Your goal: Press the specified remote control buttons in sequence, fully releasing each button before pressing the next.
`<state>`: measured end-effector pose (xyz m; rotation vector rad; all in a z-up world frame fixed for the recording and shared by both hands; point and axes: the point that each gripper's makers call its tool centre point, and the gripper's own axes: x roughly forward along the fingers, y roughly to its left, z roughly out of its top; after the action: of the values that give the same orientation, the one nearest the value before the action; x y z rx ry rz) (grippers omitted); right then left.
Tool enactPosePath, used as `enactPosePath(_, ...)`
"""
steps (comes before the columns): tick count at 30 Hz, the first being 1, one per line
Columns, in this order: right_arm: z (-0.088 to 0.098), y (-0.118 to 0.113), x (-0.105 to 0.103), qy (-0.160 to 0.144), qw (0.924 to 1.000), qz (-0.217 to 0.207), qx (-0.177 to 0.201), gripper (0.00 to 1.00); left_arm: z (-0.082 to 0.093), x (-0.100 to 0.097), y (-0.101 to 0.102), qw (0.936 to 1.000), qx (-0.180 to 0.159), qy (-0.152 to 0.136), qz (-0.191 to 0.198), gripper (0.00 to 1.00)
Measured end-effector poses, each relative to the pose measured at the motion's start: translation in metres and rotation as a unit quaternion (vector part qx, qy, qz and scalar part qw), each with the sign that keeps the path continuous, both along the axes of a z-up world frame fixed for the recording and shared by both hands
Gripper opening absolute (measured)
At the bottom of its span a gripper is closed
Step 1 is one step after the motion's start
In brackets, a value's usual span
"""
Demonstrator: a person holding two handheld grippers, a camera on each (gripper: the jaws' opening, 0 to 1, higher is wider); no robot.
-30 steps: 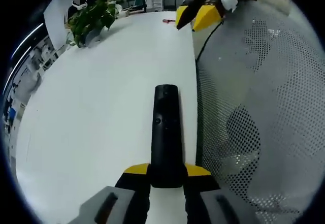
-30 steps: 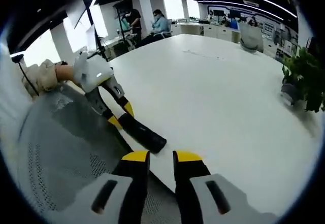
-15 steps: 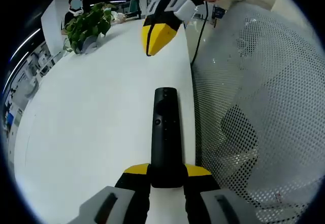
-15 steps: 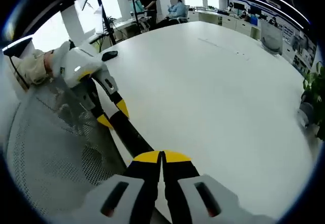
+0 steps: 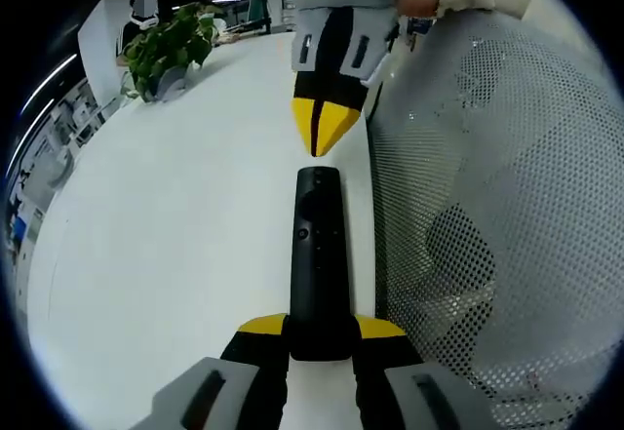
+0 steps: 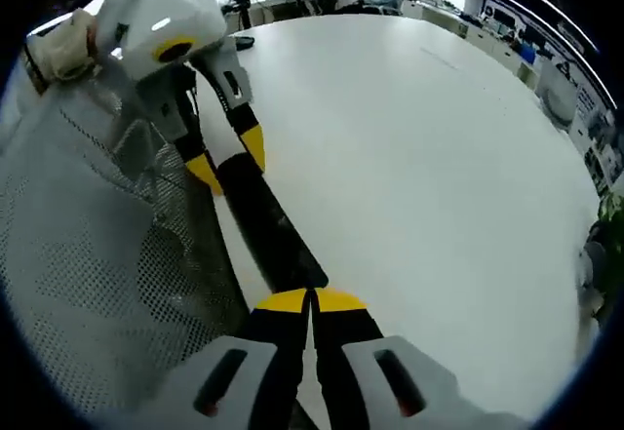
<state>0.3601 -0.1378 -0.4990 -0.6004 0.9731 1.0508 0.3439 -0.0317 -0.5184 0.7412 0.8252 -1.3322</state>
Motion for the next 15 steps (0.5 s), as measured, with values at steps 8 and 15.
enactPosePath(8, -0.0069, 0.0039, -0.0063, 0.007, 0.9996, 0.025, -0.011, 0.00, 0.0001, -0.0012, 0.0003, 1.0000, 0.002, 0.000, 0.000, 0.25)
enactPosePath(15, -0.0060, 0.0052, -0.0033, 0.004, 0.9996, 0.025, -0.010, 0.00, 0.0007, -0.0014, 0.0005, 1.0000, 0.003, 0.000, 0.001, 0.25)
